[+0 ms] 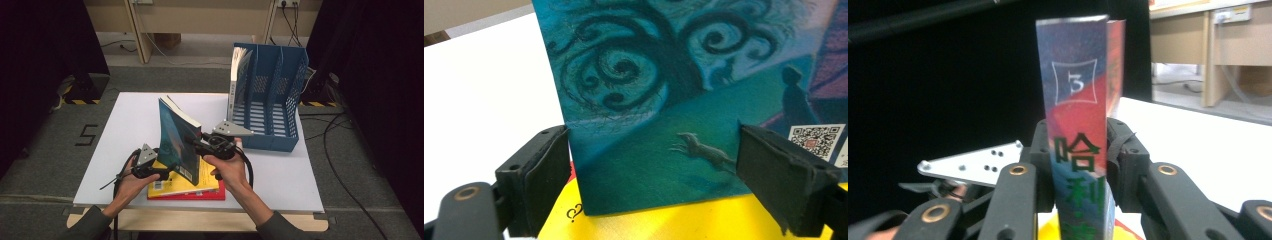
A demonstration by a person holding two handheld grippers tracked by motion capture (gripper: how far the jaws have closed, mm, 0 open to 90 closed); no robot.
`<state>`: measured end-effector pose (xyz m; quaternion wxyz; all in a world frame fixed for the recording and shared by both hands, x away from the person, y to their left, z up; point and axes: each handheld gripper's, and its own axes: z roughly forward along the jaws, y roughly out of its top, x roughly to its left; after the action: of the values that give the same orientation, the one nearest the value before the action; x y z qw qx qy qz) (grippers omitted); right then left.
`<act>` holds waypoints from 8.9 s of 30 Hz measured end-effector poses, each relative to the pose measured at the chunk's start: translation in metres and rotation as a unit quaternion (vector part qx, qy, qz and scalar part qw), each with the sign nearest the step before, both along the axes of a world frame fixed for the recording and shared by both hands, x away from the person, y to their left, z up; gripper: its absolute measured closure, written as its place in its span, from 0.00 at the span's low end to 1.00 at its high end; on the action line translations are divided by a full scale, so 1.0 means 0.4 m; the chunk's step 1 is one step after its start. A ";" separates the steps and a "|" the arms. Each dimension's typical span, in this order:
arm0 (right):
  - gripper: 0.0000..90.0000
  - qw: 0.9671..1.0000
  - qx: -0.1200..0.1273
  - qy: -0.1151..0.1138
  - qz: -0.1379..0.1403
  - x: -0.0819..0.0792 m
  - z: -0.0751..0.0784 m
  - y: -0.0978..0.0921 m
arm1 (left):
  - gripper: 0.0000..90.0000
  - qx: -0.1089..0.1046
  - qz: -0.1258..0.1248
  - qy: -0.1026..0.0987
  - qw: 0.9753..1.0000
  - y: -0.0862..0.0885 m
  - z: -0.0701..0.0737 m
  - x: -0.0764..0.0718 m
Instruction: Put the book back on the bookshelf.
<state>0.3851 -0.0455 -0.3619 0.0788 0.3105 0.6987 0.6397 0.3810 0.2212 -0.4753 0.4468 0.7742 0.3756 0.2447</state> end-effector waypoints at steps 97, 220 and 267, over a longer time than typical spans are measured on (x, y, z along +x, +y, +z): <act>0.77 0.931 0.307 0.162 -0.113 0.046 -0.002 -0.270 | 0.16 -0.147 0.018 0.093 0.985 0.080 -0.026 0.025; 0.77 0.896 0.257 0.030 -0.361 0.527 0.328 -0.559 | 0.16 -0.111 0.098 0.095 0.984 0.240 -0.042 0.010; 0.53 0.963 0.082 0.051 -0.251 0.323 0.094 -0.554 | 0.16 -0.115 0.086 0.092 0.985 0.232 -0.040 0.009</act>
<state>0.5144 -0.2672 -0.3243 0.1748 0.5135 0.5470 0.6376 0.3847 0.3140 -0.4914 0.4738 0.7018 0.5059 0.1645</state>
